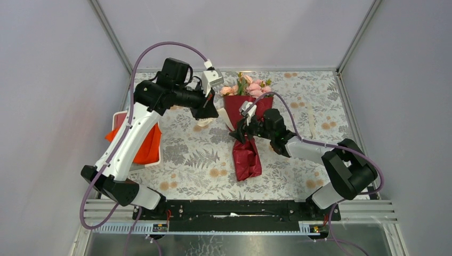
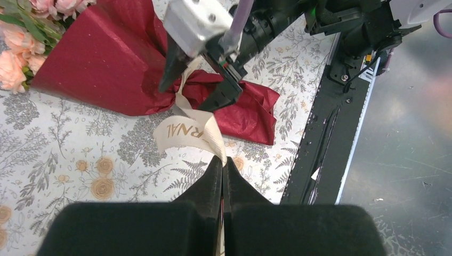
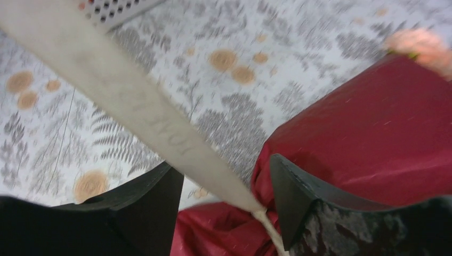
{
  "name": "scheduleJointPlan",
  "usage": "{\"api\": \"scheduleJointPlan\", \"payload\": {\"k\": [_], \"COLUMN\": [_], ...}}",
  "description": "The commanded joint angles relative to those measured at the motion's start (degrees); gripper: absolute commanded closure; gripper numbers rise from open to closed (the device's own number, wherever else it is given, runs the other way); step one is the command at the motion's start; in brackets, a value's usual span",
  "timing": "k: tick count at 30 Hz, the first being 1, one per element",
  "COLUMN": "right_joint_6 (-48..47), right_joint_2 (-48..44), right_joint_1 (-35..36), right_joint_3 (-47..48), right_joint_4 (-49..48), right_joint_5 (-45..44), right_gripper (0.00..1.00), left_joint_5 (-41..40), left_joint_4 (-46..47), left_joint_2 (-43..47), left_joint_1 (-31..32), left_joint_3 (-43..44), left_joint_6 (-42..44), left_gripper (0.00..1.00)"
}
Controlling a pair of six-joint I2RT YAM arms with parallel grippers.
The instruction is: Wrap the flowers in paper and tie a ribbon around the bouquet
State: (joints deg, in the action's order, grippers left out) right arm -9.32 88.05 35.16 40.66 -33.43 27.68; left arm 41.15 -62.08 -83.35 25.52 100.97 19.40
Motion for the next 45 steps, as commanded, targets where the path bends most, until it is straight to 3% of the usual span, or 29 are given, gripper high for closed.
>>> {"api": "scheduleJointPlan", "payload": {"k": [1,8,14,16,17,18,19,22,27,29,31,33,35,37,40,45], "right_joint_6": [3.8,10.4,12.5,13.6,14.2,14.9,15.5,18.0,24.4,27.0,29.0,31.3,34.2,36.4,40.8,41.9], "right_joint_2": [-1.2,2.0,-1.1,-2.6,-3.3,-4.0,-4.7,-6.0,-6.9,-7.2,-7.5,-7.6,-7.6,-7.6,-7.5,-7.0], "right_joint_1": [0.4,0.5,0.5,0.5,0.5,0.5,0.5,0.5,0.5,0.5,0.5,0.5,0.5,0.5,0.5,0.4], "right_joint_3": [1.1,0.1,-0.9,-1.4,-1.9,-2.4,-2.8,-2.9,-3.2,-3.4,-3.4,-3.4,-3.0,-2.1,-1.8,-0.9], "right_joint_4": [-14.4,-20.5,-19.2,-17.7,-17.1,-16.5,-15.9,-13.5,-12.2,-11.4,-10.4,-9.7,-7.7,-4.5,-2.8,-1.8], "right_joint_5": [-5.4,-3.9,-8.0,-8.8,-9.1,-9.5,-9.8,-9.7,-9.4,-10.4,-10.9,-11.1,-12.8,-14.4,-16.9,-17.5], "right_gripper": [0.39,0.59,0.99,1.00,1.00,1.00,1.00,1.00,1.00,1.00,1.00,1.00,1.00,1.00,1.00,1.00], "left_joint_5": [0.5,-0.3,-2.8,-6.1,-9.2,-12.5,-15.3,-19.0,-15.6,-13.5,-15.4,-18.7,-23.8,-25.7,-23.6,-25.6], "left_joint_4": [-0.7,-0.7,-0.7,0.2,1.6,3.1,4.4,5.0,7.6,18.0,35.7,51.9,61.2,65.7,73.2,75.7], "left_joint_2": [1.2,1.3,2.2,3.1,4.1,5.5,7.1,13.7,24.5,27.5,29.2,26.9,20.6,13.2,7.3,-1.5], "left_joint_1": [0.0,0.0,-0.1,-0.5,-0.7,-0.9,-0.9,-0.9,-0.2,0.4,1.5,3.2,6.6,10.0,14.3,15.0], "left_joint_3": [-1.6,-2.3,-4.4,-8.5,-13.0,-17.2,-21.3,-31.3,-40.5,-42.7,-48.3,-53.5,-55.2,-53.8,-54.9,-52.3], "left_joint_6": [-1.2,-1.0,-0.2,-0.1,-0.5,-0.8,-0.5,1.4,3.6,1.0,-7.4,-14.8,-22.0,-27.0,-26.7,-28.8], "left_gripper": [1.00,1.00,1.00,1.00,0.77,0.65,0.60,0.54,0.45,0.46,0.45,0.44,0.42,0.41,0.41,0.44]}}
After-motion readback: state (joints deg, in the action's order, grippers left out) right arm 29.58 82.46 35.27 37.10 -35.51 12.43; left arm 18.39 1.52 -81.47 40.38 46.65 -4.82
